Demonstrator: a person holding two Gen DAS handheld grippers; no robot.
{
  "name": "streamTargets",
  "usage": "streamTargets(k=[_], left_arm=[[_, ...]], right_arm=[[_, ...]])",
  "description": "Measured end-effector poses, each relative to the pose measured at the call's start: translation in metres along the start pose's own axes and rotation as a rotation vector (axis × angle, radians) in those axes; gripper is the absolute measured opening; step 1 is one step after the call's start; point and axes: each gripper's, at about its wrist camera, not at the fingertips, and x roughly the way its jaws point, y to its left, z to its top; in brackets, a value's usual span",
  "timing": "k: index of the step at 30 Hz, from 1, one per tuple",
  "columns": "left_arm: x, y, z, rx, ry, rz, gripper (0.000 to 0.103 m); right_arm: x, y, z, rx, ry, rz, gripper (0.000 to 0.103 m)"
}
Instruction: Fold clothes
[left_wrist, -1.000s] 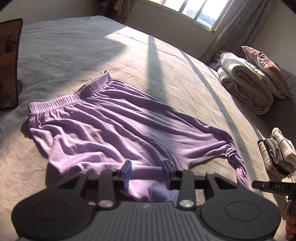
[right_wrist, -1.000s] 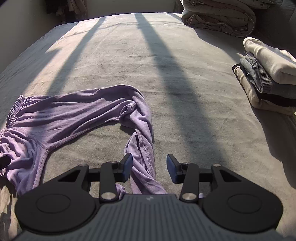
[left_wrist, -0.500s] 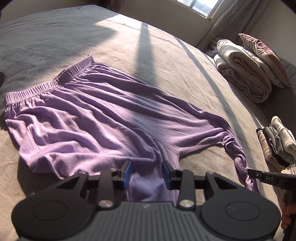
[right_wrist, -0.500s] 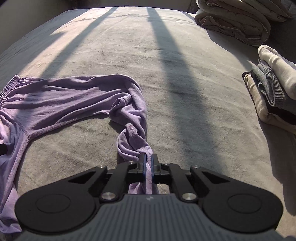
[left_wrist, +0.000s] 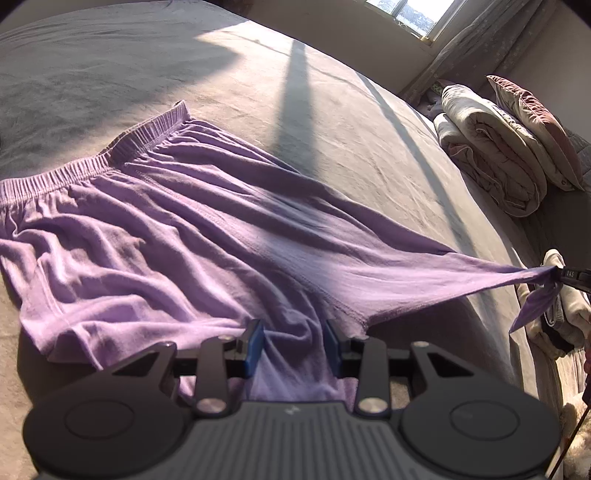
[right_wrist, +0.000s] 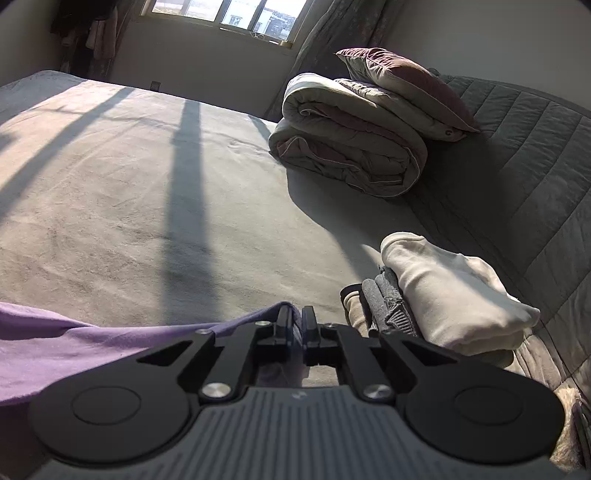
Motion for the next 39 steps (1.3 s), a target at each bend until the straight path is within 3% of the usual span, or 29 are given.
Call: streamTargets(k=[8,10,14,16,19,23,29,32,36,37,38,39], left_arm=[[-0.003,0.001,0.000,0.003,0.000,-0.001,0.036],[-0.004,0.001,0.001,0.004,0.000,-0.003,0.036],[-0.009,0.000,0.000,0.013,-0.004,-0.005,0.036],[-0.013,-0.002,-0.002,0.023,-0.006,-0.007,0.036],[-0.019,-0.004,-0.004,0.034,-0.007,-0.014,0.036],[-0.028,-0.007,-0.007,0.039,-0.005,-0.034,0.036],[-0.035,-0.010,-0.015,0.028,0.057,-0.136,0.034],[-0.036,-0.011,-0.021,0.009,0.096,-0.192,0.034],[-0.031,-0.008,-0.026,-0.037,0.123,-0.205,0.034],[-0.030,-0.010,-0.027,-0.037,0.127,-0.210,0.034],[-0.028,-0.012,-0.028,-0.035,0.131,-0.211,0.034],[-0.026,-0.014,-0.029,-0.030,0.135,-0.208,0.034]], right_arm=[[0.011,0.024,-0.027,0.018,0.116,0.085,0.008],[0.006,0.027,-0.039,0.033,0.146,0.124,0.015],[-0.017,0.029,-0.055,0.082,0.181,0.231,0.018],[-0.030,0.027,-0.063,0.114,0.199,0.288,0.034],[-0.051,0.025,-0.075,0.148,0.227,0.370,0.038],[-0.079,0.021,-0.095,0.197,0.234,0.450,0.038],[-0.109,0.019,-0.129,0.280,0.242,0.601,0.038],[-0.113,0.024,-0.147,0.321,0.229,0.708,0.038],[-0.105,0.039,-0.152,0.351,0.265,0.800,0.036],[-0.102,0.044,-0.152,0.356,0.276,0.820,0.017],[-0.100,0.047,-0.152,0.359,0.285,0.835,0.004],[-0.100,0.047,-0.151,0.354,0.285,0.831,0.006]])
